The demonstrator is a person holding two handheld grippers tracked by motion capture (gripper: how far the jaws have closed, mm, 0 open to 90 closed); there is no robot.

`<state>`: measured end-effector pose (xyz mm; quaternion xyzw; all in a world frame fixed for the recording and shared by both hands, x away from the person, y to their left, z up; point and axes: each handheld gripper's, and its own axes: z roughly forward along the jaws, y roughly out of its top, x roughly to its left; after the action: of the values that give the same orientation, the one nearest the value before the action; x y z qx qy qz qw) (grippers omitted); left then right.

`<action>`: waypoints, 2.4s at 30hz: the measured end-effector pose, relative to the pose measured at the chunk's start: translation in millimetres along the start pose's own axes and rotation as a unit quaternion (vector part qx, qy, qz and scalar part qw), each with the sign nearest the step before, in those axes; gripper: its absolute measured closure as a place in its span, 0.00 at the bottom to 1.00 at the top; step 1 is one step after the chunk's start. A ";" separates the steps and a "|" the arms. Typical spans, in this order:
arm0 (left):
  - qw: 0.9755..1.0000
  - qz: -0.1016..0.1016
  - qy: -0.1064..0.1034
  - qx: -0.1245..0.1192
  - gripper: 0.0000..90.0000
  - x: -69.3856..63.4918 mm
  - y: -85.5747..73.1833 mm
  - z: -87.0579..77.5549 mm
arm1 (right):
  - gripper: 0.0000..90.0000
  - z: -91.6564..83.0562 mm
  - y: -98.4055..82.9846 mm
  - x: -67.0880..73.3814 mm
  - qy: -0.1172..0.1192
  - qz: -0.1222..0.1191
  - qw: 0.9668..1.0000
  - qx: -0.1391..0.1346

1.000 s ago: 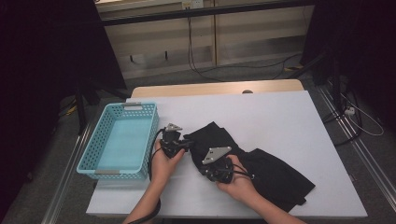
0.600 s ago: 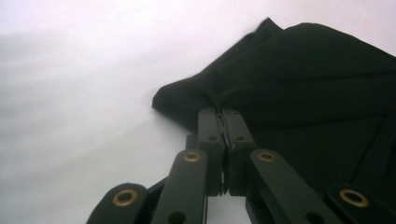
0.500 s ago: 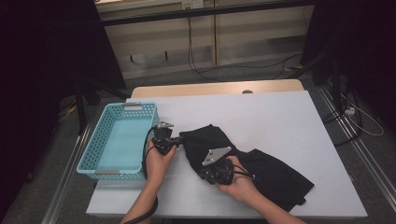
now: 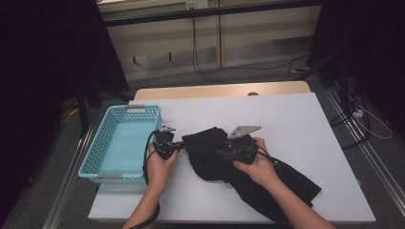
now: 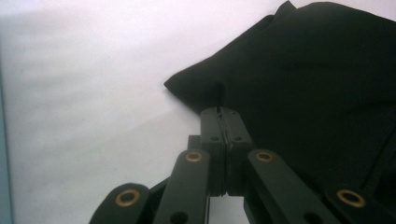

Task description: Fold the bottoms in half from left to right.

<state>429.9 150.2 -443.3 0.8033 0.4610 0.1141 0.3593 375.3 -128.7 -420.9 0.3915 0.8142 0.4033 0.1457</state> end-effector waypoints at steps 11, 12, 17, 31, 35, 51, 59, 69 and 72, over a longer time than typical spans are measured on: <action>0.999 0.013 0.006 -0.028 0.50 -8.0 5.4 -0.7 | 0.88 35.4 -6.4 -38.7 -0.040 0.060 0.997 0.022; 0.999 0.016 0.006 -0.031 0.47 -8.6 5.6 -0.2 | 0.90 36.3 -5.5 -37.0 -0.040 0.050 0.998 0.021; 0.999 0.008 0.006 -0.038 0.37 -10.5 5.9 0.3 | 0.94 38.6 3.9 -31.3 -0.023 0.025 0.999 0.006; 0.999 -0.005 0.031 -0.013 0.30 -5.0 1.4 15.4 | 0.80 51.6 9.0 -43.3 -0.018 0.029 0.999 0.011; 1.000 -0.007 0.028 -0.013 0.36 -5.2 1.7 19.6 | 0.64 31.4 10.1 -46.1 -0.031 0.030 0.999 0.007; 1.000 -0.024 0.006 -0.016 0.91 -0.8 15.4 13.9 | 0.56 -53.3 -33.5 -59.7 -0.054 0.041 0.997 -0.021; 0.998 -0.026 0.041 -0.034 0.92 11.9 34.1 2.8 | 0.55 -67.4 -56.1 -72.7 -0.065 0.061 0.996 -0.010; 0.999 -0.030 0.035 -0.027 0.60 11.4 22.7 9.9 | 0.56 -75.1 -85.4 -70.9 -0.056 0.075 0.995 0.026; 0.999 -0.007 0.040 -0.036 0.39 4.0 19.2 6.9 | 0.56 -74.6 -91.0 -71.5 -0.056 0.079 0.995 0.032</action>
<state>448.2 144.1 -435.8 0.7815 0.4760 0.1599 0.3702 333.3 -256.6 -449.5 0.4813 0.7837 0.3647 0.1457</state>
